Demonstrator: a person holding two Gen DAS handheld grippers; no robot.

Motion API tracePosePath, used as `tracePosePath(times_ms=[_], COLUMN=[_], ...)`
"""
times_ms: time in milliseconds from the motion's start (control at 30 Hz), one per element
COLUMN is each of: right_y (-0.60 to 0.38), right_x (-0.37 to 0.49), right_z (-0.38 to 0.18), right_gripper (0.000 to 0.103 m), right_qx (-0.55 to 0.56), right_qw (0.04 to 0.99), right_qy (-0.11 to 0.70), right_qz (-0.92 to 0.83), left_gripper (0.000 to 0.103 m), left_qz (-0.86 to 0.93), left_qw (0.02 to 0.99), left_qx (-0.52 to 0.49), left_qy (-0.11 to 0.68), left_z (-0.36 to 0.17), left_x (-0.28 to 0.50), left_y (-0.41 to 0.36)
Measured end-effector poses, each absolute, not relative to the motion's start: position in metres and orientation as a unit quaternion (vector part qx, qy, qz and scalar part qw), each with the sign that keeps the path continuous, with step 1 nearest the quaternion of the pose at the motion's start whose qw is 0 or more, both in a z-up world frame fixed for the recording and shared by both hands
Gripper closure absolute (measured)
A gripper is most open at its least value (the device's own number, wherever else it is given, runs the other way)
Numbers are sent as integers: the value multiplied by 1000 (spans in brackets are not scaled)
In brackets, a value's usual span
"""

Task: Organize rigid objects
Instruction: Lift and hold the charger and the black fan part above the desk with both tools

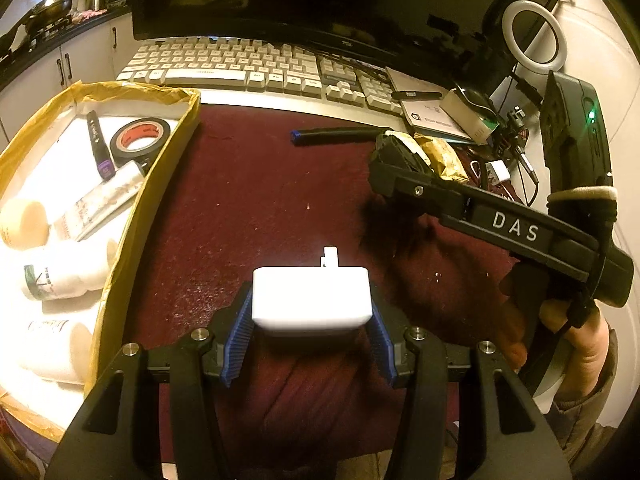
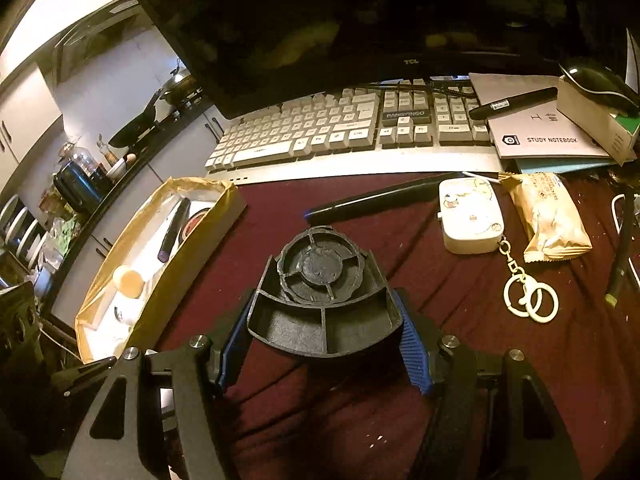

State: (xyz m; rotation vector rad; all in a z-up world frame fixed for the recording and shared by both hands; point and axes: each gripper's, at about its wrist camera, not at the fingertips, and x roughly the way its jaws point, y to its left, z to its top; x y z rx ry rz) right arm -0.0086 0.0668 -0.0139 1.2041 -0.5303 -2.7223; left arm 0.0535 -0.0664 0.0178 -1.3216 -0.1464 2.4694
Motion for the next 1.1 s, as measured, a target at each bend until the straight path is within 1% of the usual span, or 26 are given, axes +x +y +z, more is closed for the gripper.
tracePosePath(times_ms=[1100], right_y=[55], right_x=[-1], right_z=[-9], right_gripper=[42], right_qx=[401], right_qw=[67], right_qy=[-164], right_qz=[-899], left_gripper=[52], left_qz=[865], left_qw=[166], left_qx=[-469], left_qy=[-65], left_z=[19], left_x=[61], left_y=[-75])
